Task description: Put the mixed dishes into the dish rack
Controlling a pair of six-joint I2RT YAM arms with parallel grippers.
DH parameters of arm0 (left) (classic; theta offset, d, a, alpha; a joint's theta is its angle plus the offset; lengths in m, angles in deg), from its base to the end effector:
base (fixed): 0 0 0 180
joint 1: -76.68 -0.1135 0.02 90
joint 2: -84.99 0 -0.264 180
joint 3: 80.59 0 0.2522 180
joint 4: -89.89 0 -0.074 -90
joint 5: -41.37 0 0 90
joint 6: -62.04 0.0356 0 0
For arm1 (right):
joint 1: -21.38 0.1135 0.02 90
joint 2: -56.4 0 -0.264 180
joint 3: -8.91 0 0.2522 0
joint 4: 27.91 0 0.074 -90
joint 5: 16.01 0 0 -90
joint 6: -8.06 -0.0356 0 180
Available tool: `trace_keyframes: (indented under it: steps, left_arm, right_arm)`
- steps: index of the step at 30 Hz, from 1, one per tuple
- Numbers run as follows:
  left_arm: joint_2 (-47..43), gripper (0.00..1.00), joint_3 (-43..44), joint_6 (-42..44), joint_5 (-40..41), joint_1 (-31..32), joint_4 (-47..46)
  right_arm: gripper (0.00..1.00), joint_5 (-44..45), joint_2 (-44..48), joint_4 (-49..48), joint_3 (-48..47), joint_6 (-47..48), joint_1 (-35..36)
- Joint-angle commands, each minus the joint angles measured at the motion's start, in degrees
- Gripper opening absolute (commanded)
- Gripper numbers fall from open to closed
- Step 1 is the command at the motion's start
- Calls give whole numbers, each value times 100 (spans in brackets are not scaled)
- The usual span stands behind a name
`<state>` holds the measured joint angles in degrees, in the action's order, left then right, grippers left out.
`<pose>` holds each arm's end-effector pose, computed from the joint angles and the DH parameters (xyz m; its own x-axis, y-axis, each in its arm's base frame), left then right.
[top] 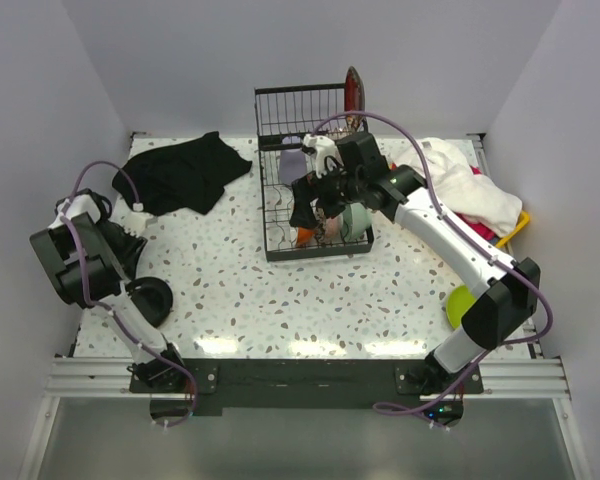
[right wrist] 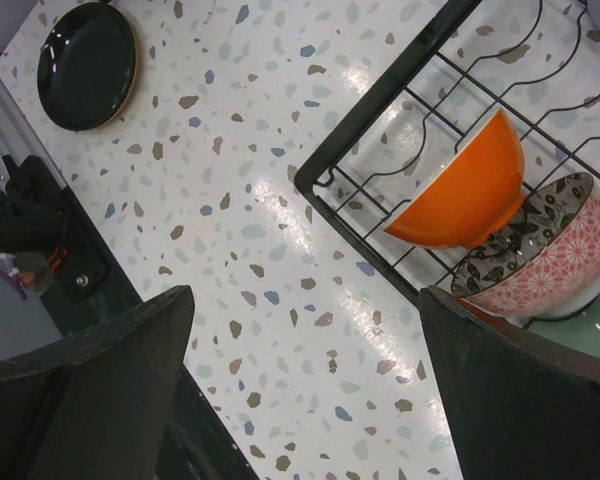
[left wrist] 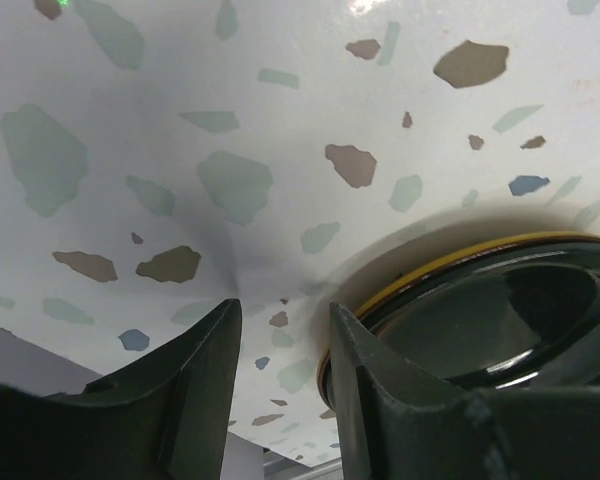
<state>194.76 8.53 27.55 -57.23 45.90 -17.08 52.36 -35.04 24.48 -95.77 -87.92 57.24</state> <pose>0.2934 0.1685 0.1640 -0.9093 0.4069 -0.0867 0.4155 0.8992 -0.1374 0.2802 0.2187 0.3676 -0.5898 -0.3068 -0.7470 -0.7187 0.6213 0.3122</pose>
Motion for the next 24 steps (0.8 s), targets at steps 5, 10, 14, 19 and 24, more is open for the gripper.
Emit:
trace_keyframes:
  steps: [5, 10, 14, 19, 24]
  left_arm:
    - [-430, 45, 472, 470, -159, -33, 841]
    - [-686, 48, 735, 847, -388, -33, 1587]
    - [-659, 50, 184, 1041, -133, -24, 1580]
    - [-475, 52, 6, 1050, -318, 11, 1387]
    - [-106, 52, -3, 857, -335, 204, 1105]
  right_arm:
    - [99, -96, 91, -75, -111, 44, 123]
    - [99, -149, 249, -136, 161, 18, 123]
    - [99, -228, 293, -233, 285, -35, 123]
    - [99, -228, 267, -233, 250, 18, 123]
    - [99, -254, 223, -268, 206, 18, 132]
